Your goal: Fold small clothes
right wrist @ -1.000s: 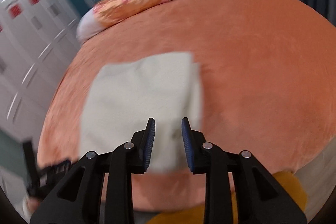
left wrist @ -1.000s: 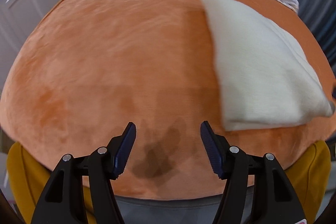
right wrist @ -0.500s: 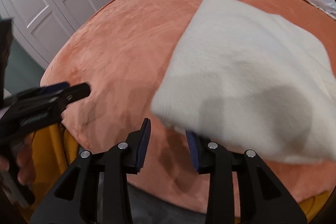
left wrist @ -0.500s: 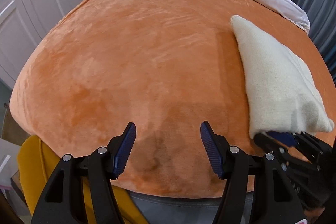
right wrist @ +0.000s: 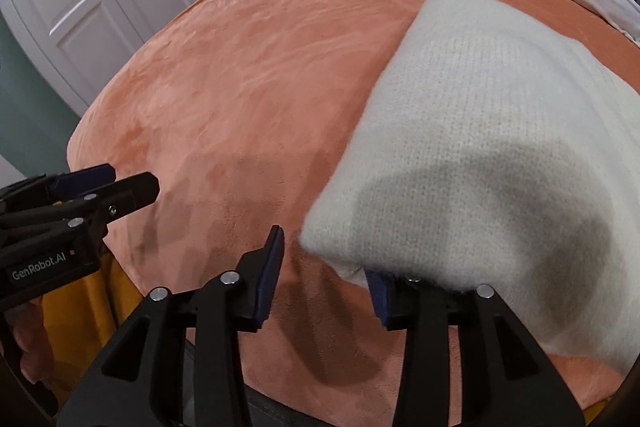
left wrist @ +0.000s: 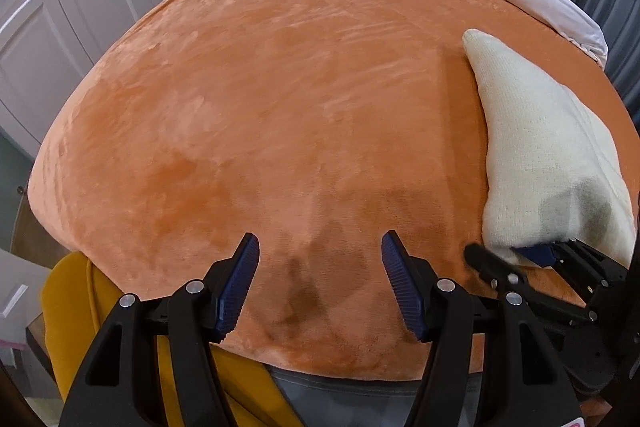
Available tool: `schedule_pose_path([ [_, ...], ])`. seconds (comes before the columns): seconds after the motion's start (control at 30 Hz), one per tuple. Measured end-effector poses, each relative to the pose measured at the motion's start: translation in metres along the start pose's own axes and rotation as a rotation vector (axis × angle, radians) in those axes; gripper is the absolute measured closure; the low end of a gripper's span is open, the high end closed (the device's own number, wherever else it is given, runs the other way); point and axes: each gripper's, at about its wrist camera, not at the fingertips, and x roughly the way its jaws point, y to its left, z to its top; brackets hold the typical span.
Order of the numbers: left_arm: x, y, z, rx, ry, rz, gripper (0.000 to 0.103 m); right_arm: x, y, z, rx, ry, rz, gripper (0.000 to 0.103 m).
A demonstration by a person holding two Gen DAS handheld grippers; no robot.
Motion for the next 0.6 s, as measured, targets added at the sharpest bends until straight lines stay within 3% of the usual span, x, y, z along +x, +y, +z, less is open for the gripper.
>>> schedule_pose_path([
  [0.1,-0.007,-0.007,0.006,0.01,-0.016,-0.016,0.042,-0.021,-0.006,-0.011,0.011,0.024,0.064,0.061],
  [0.17,-0.01,-0.016,0.01,0.022,-0.026,-0.034,0.041,-0.05,-0.019,-0.027,0.055,-0.011,0.091,0.063],
  [0.27,-0.014,-0.035,0.018,0.056,-0.042,-0.073,0.042,-0.098,-0.056,-0.047,0.188,-0.097,0.043,0.063],
  [0.4,-0.013,-0.083,0.026,0.111,-0.032,-0.165,0.042,-0.148,-0.135,-0.05,0.452,-0.226,-0.026,0.061],
  [0.5,-0.013,-0.121,0.027,0.159,-0.024,-0.218,0.042,-0.146,-0.181,-0.038,0.562,-0.223,-0.129,0.049],
  [0.6,-0.009,-0.146,0.027,0.196,-0.029,-0.206,0.042,-0.123,-0.211,-0.028,0.651,-0.176,-0.117,0.047],
])
